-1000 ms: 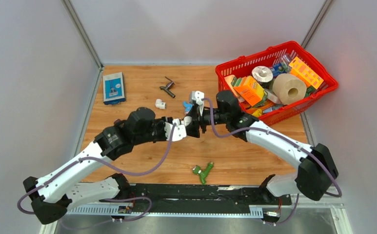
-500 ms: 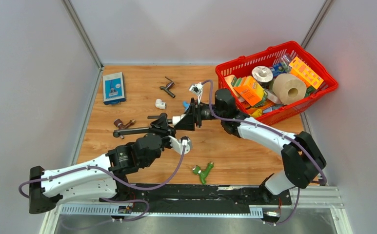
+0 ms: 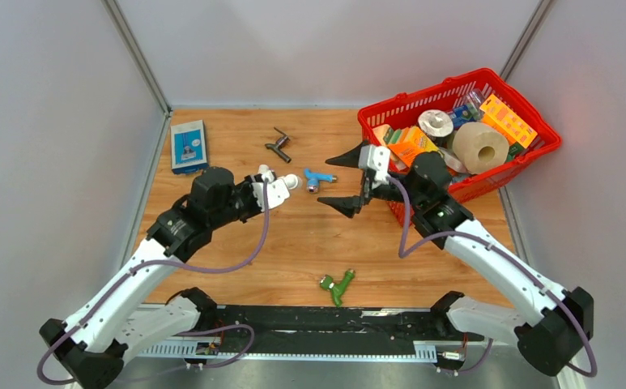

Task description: Install the water faucets

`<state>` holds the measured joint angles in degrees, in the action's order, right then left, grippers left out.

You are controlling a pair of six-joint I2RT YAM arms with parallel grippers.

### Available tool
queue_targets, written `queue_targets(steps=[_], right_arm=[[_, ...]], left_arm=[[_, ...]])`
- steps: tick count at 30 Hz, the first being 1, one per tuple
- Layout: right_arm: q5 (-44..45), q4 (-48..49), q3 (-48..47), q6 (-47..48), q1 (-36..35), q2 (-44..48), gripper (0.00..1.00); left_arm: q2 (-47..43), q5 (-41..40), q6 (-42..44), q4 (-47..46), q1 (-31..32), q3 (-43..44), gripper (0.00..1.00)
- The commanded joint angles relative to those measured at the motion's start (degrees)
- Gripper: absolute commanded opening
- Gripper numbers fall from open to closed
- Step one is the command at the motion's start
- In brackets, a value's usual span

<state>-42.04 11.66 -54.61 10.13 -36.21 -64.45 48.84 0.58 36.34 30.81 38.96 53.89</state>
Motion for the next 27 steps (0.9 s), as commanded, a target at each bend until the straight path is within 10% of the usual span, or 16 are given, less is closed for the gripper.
queue_targets(steps=[1,18,23,27], right_arm=[[-3.21,-3.74,3.72,22.28,-0.36,4.41,0.88],[-7.44,-14.21,-2.78,31.27,-5.28,-3.14,0.75],[-7.7,-14.12,-4.98,28.02,-5.63,-5.69,0.6],[-6.74,-13.95,-6.73,21.18,-5.63,-8.15,0.29]], left_arm=[[5.9,28.47,-5.4,3.73,-5.21,8.06,0.0],[17.52,42.05,-2.41,12.61,-6.09,19.06,0.0],[17.17,40.03,-2.5,12.09,-6.0,18.62,0.0],[14.97,31.08,-3.11,9.28,-2.77,16.78,0.0]])
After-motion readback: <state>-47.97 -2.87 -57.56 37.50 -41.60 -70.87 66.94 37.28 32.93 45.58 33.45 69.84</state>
